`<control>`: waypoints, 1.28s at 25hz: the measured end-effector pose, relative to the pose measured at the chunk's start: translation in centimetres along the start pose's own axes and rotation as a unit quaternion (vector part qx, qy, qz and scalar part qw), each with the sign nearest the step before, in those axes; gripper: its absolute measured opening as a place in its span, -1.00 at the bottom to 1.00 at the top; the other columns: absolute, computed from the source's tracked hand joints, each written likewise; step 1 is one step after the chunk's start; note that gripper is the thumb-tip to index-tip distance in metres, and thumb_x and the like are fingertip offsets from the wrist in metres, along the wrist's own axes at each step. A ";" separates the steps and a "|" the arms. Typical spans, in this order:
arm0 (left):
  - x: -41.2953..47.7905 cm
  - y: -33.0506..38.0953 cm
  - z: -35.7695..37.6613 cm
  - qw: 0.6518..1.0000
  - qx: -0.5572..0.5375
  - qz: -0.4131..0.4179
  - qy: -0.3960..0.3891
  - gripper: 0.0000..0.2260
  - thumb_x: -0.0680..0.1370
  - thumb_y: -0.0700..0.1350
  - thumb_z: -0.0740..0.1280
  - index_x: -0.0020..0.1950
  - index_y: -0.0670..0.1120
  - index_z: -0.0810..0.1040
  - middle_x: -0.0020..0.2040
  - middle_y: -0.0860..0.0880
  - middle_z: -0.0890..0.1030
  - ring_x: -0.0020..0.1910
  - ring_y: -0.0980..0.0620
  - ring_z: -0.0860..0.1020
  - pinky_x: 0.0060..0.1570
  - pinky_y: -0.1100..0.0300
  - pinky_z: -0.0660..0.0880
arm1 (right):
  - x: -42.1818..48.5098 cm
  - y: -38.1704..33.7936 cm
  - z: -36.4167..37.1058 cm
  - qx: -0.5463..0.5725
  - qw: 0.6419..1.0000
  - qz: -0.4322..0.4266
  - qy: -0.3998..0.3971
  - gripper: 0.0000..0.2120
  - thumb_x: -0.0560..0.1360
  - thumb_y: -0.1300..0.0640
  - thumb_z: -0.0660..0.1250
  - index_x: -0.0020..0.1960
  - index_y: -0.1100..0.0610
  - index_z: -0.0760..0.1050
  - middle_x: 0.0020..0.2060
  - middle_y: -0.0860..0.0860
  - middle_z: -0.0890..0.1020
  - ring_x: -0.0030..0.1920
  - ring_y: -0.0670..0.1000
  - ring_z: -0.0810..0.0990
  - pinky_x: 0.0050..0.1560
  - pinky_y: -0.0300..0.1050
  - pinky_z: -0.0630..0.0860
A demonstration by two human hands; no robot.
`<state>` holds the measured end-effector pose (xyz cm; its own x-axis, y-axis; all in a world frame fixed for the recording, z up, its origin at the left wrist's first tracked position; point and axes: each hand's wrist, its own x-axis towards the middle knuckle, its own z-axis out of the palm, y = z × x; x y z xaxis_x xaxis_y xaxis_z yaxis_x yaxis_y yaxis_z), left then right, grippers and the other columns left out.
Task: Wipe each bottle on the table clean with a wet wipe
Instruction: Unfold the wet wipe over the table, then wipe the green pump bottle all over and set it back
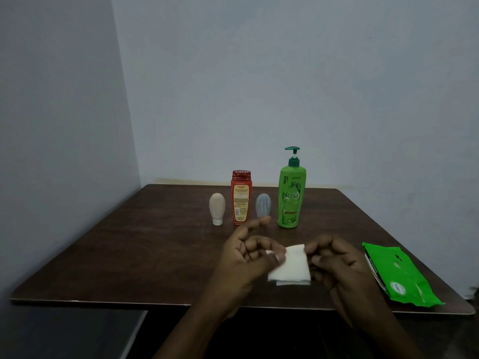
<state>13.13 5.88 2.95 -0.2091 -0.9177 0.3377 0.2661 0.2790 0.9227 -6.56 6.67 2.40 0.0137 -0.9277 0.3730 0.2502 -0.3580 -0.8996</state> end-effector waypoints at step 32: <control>21.0 2.6 0.4 0.940 0.318 0.063 0.104 0.03 0.43 -0.17 0.61 0.64 0.22 -0.03 0.00 0.03 0.62 -0.02 0.12 0.61 -0.01 0.22 0.58 | 4.3 8.4 -3.8 -0.098 0.967 0.075 0.222 -0.75 0.55 0.30 0.31 -0.02 0.04 0.71 -0.11 0.04 0.75 -0.07 0.07 0.71 0.03 0.10 0.61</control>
<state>9.01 -12.55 12.47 -0.0070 -0.8827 0.4699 -0.3546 0.4415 0.8242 -8.11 -0.71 -4.42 -0.3919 -0.9094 0.1394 0.0888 -0.1881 -0.9781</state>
